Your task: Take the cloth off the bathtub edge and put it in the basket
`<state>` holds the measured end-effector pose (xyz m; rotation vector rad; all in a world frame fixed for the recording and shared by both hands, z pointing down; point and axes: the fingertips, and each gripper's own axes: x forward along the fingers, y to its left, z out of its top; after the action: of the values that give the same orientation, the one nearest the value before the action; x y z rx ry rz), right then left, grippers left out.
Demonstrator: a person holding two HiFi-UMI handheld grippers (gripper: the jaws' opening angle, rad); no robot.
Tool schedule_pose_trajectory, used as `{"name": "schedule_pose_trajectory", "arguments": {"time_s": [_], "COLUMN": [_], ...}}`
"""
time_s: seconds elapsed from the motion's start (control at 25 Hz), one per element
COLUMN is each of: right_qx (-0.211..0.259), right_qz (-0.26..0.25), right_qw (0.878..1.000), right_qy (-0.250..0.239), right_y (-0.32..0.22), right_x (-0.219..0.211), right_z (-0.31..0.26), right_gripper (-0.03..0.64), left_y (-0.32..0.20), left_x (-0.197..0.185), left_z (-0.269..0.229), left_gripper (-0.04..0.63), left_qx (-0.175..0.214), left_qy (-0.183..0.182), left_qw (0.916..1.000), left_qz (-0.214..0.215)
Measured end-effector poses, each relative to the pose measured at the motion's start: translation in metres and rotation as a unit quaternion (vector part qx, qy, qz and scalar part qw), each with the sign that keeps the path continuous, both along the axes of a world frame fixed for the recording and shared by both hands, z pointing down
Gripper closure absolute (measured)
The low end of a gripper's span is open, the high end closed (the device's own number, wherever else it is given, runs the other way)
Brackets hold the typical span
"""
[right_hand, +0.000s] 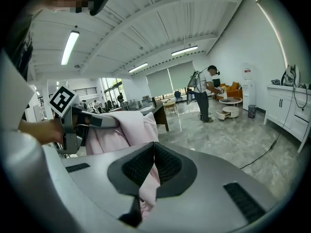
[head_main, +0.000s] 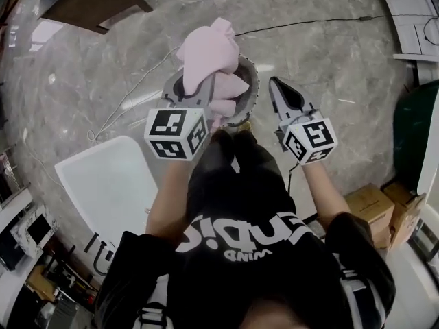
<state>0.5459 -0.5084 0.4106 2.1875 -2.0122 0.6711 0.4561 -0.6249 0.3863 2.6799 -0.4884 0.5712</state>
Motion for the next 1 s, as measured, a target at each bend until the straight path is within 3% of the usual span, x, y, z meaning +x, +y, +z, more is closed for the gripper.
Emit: {"name": "schedule_pose_trajectory", "arguments": {"time_s": [0.56,0.72,1.0], "right_qx": [-0.047,-0.055,-0.063], "right_qz": [0.024,0.033,0.039], "right_qw": [0.998,0.997,0.996], "right_qy": [-0.027,-0.037,-0.047], "right_y": [-0.009,-0.012,-0.014], "right_x": [-0.012,-0.008,0.001], "right_z": [0.187,0.222,0.249], "right_gripper": [0.603,0.603,0.603], "left_y": [0.016,0.017,0.018], "left_x": [-0.007,-0.009,0.001], "left_z": [0.265,0.306,0.331], "left_gripper": [0.499,0.499,0.495], "left_qx": [-0.071,-0.076,-0.067], "left_qy": [-0.096,-0.107,-0.108], "left_qw": [0.9929,0.9913,0.9918], "left_qz": [-0.002,-0.009,-0.005]}}
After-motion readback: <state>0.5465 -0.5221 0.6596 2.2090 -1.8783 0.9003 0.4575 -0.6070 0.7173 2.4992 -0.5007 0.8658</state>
